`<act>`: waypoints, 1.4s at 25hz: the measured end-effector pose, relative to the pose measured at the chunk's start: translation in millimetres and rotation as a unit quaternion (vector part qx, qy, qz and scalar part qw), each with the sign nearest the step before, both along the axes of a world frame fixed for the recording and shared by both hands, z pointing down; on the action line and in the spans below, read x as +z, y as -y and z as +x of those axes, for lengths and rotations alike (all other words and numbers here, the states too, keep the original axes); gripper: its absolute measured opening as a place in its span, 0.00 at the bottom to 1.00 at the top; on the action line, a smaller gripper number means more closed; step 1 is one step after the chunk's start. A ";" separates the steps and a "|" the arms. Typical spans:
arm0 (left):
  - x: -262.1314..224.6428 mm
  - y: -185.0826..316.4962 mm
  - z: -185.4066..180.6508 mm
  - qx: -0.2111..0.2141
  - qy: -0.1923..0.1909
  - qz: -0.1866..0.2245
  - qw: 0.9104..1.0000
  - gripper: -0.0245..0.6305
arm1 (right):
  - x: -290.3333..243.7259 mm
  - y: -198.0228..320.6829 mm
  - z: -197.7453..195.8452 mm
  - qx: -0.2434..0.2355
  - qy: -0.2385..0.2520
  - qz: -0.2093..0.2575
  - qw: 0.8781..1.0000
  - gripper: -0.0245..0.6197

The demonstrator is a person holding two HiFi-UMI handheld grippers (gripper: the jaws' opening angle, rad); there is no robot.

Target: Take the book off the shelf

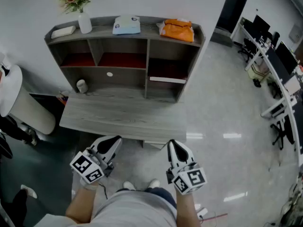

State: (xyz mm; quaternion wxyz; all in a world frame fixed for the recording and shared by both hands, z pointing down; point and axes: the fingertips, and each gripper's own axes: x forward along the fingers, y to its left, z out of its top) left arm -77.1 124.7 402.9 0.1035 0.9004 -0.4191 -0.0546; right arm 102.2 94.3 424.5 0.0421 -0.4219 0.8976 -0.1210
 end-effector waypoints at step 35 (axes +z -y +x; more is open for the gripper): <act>38.3 142.7 107.8 0.061 -0.001 -0.043 0.997 0.06 | 45.5 120.1 126.7 0.088 0.271 -0.127 0.950 0.07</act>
